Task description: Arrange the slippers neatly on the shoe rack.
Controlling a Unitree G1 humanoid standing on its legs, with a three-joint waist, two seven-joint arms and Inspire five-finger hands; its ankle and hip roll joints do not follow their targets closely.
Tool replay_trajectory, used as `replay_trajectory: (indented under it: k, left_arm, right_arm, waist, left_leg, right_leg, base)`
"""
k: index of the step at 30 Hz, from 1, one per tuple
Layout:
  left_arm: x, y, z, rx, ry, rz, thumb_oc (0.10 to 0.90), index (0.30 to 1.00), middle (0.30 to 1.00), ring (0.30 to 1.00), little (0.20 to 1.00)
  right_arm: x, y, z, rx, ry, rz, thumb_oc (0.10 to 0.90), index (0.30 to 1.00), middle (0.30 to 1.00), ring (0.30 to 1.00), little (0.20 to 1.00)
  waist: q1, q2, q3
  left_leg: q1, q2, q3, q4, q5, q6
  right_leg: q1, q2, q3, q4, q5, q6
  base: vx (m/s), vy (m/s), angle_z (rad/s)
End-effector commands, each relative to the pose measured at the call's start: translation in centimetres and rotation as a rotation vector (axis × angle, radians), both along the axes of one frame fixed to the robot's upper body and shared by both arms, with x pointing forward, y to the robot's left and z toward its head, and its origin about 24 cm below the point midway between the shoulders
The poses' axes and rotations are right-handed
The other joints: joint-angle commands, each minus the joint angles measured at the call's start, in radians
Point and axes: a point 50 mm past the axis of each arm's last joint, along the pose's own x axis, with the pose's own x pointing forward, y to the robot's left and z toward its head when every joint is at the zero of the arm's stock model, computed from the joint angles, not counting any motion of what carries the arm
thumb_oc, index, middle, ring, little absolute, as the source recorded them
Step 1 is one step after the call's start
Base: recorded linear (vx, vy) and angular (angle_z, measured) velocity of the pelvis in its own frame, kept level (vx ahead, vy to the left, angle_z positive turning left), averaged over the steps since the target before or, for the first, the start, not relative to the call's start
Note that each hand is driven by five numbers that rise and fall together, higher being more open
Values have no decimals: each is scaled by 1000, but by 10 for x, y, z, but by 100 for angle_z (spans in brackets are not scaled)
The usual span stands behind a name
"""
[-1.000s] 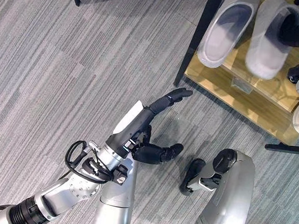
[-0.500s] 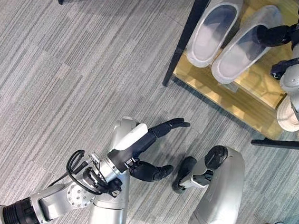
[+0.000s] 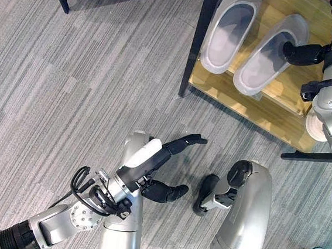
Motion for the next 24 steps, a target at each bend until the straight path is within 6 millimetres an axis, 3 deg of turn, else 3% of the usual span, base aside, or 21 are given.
replay_trajectory:
  k: [1, 8, 18, 24]
  left_arm:
    - [-29, -3, -10, -34, 83, -98, 800, 900, 900, 900, 900]
    - [-29, 1, -15, -1, 113, -97, 800, 900, 900, 900, 900]
    - [-25, 5, -13, 31, 89, -85, 800, 900, 900, 900, 900]
    - [-17, 9, -2, 9, 40, -51, 800, 900, 900, 900, 900]
  right_arm:
    - [-29, -21, 60, -5, -212, -8, 800, 900, 900, 900, 900]
    - [-30, -5, 55, 93, -245, 189, 800, 900, 900, 900, 900]
    - [-37, -5, 43, 316, -338, 329, 800, 900, 900, 900, 900]
    - [-46, -3, 35, 431, -418, 423, 800, 900, 900, 900, 900]
  waist:
    - [46, 11, -39]
    - [39, 1, -39]
    - [30, -6, -39]
    - [25, 2, -39]
  left_leg:
    - [-1, -11, -84, 16, -138, 10]
    - [-1, -10, -86, 18, -139, 8]
    - [-1, -7, -80, 17, -134, 7]
    - [-1, -5, -78, 21, -129, 7]
  right_leg:
    - [4, -26, 39, -10, -74, -46]
    - [4, -25, 42, -14, -69, -43]
    - [4, -23, 47, -14, -64, -39]
    - [4, -22, 46, -8, -64, -37]
  base:
    - [0, 0, 0]
    - [0, 0, 0]
    - [0, 0, 0]
    - [0, 0, 0]
